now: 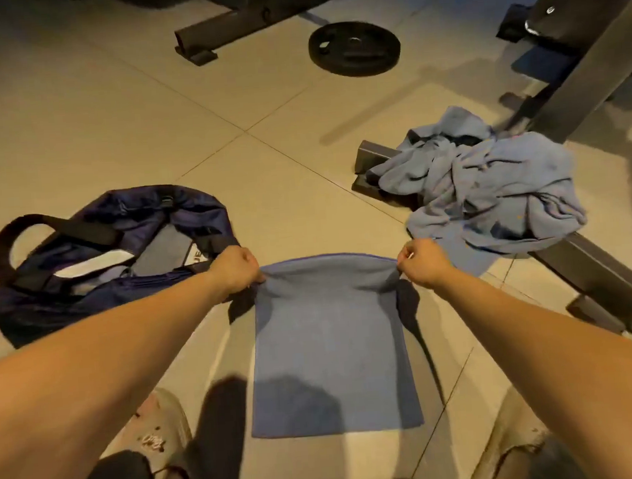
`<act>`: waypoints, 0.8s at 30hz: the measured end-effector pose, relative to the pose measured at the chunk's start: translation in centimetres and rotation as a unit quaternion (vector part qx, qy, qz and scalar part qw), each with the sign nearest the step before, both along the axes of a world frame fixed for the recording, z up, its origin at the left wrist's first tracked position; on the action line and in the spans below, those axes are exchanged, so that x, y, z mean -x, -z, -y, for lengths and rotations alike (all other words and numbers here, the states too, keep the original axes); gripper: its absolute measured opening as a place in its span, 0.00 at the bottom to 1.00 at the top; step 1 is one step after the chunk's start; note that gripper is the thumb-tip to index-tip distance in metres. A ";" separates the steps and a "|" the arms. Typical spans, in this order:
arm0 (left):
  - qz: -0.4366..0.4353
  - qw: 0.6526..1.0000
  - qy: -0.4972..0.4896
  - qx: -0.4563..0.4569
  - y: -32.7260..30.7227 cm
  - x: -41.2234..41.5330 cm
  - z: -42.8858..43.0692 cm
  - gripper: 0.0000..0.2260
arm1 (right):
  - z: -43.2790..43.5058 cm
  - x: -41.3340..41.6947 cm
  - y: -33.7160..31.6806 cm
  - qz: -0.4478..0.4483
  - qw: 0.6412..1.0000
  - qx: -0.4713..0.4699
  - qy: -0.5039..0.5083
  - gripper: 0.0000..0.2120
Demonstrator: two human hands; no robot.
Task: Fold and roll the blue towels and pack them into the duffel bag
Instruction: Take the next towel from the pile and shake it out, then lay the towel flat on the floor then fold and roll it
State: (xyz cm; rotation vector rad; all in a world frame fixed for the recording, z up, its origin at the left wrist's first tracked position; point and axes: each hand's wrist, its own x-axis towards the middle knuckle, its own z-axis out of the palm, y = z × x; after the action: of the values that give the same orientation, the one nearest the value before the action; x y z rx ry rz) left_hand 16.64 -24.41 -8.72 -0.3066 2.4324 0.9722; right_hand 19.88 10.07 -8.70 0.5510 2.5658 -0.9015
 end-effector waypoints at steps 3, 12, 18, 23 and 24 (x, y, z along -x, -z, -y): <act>-0.025 0.999 -0.015 0.016 2.7 1.8 -0.2 0.10 | 0.3 1.6 2.6 -0.027 0.999 -0.012 0.032 0.09; -0.088 0.993 0.002 0.075 6.9 4.8 -1.5 0.06 | -0.2 4.9 6.4 -0.019 0.994 0.041 0.103 0.02; -0.144 0.971 0.111 0.156 6.8 -1.4 -2.0 0.17 | -0.2 -1.2 6.6 0.022 0.996 0.011 0.088 0.06; -0.063 0.990 -0.003 0.124 7.5 -11.1 -1.5 0.15 | 0.8 -10.6 6.8 0.117 0.981 0.007 0.151 0.08; -0.040 0.989 -0.041 0.134 7.9 -13.0 -1.4 0.16 | 1.2 -12.5 6.8 0.131 0.977 0.019 0.169 0.11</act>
State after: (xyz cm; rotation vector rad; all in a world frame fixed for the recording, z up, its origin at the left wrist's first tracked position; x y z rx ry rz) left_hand 29.64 -23.05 -16.57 -0.4715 2.6444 0.7012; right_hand 32.35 8.90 -15.51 1.0428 2.2509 -0.9109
